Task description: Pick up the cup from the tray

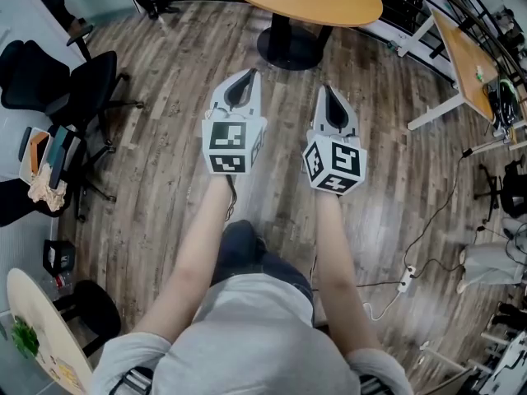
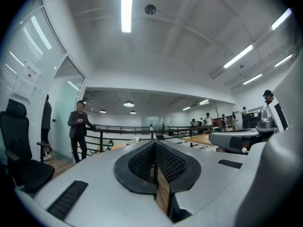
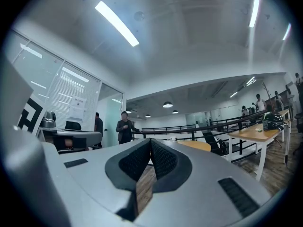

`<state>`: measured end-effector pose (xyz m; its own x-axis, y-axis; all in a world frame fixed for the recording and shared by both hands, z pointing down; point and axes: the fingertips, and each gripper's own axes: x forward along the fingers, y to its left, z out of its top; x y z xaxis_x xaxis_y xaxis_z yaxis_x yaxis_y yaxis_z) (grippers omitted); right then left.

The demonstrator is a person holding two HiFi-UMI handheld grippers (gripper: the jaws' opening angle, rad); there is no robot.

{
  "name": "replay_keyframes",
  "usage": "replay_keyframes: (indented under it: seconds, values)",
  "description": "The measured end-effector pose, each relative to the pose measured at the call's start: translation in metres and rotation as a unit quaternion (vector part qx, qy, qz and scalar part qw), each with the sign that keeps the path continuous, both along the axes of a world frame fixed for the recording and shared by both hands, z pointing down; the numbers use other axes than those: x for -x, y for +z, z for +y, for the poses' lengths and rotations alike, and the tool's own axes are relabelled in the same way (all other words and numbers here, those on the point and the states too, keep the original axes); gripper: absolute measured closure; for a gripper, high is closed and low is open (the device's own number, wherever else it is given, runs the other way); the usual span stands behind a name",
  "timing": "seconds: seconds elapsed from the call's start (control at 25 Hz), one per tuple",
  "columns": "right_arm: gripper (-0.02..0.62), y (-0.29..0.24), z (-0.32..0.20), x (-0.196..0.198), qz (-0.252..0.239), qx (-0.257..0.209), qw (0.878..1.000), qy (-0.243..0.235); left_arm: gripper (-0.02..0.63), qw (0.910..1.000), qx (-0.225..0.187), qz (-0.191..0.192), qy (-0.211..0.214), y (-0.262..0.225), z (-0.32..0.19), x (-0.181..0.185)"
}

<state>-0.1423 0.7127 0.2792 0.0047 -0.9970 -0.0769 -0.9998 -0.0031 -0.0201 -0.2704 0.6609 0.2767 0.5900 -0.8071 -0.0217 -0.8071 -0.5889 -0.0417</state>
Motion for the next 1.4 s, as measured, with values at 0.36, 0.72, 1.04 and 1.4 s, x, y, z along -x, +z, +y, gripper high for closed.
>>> replay_keyframes:
  seconds: [0.36, 0.72, 1.04, 1.4]
  values:
    - [0.589, 0.012, -0.041, -0.004, -0.003, 0.008, 1.000, -0.005, 0.600, 1.0000, 0.005, -0.005, -0.002, 0.011, -0.038, -0.007]
    - [0.589, 0.008, -0.125, -0.017, -0.001, 0.009, 1.000, 0.003, 0.600, 0.9999, 0.008, -0.003, 0.010, 0.009, -0.122, -0.026]
    - [0.589, 0.008, -0.199, -0.029, -0.005, 0.011, 1.000, 0.016, 0.600, 0.9996, 0.013, -0.013, 0.022, 0.014, -0.199, -0.036]
    - [0.589, 0.018, -0.253, -0.040, -0.001, 0.027, 0.999, 0.024, 0.600, 0.9995, 0.021, -0.004, 0.025, 0.018, -0.260, -0.046]
